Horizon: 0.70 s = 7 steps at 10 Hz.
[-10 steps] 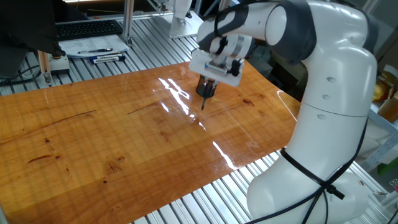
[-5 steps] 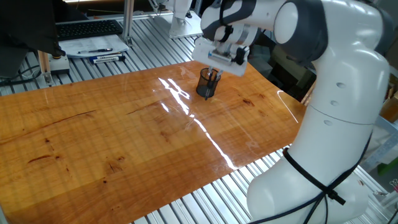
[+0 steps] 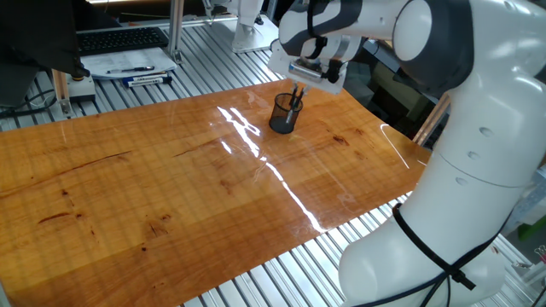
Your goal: Put the pen into the pen holder
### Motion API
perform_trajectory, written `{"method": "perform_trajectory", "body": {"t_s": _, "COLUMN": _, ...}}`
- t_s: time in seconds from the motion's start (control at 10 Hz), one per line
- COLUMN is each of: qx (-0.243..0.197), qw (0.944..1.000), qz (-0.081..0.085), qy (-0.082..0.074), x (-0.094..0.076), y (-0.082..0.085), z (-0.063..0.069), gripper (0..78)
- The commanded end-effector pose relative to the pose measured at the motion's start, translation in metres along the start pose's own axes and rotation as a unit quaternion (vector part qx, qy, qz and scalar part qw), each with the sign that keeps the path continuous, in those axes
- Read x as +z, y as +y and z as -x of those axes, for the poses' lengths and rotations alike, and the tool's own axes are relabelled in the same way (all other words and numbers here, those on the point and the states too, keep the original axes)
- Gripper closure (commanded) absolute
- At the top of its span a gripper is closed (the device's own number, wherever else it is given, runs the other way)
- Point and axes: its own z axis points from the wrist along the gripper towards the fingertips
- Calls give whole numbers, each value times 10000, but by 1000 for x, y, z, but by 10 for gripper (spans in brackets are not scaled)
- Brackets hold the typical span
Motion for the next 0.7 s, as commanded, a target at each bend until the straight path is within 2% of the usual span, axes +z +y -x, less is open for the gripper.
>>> {"method": "perform_trajectory", "body": {"t_s": 0.1, "qx": 43, "qw": 9996, "qz": 28, "qy": -281, "x": -17, "y": 4, "z": 14, "gripper": 763}}
{"method": "perform_trajectory", "body": {"t_s": 0.3, "qx": 122, "qw": 9989, "qz": 130, "qy": -444, "x": -29, "y": 5, "z": 25, "gripper": 763}}
{"method": "perform_trajectory", "body": {"t_s": 0.5, "qx": 135, "qw": 9973, "qz": 124, "qy": -708, "x": -35, "y": 7, "z": 37, "gripper": 763}}
{"method": "perform_trajectory", "body": {"t_s": 0.7, "qx": 116, "qw": 9966, "qz": 139, "qy": -807, "x": -35, "y": 8, "z": 51, "gripper": 763}}
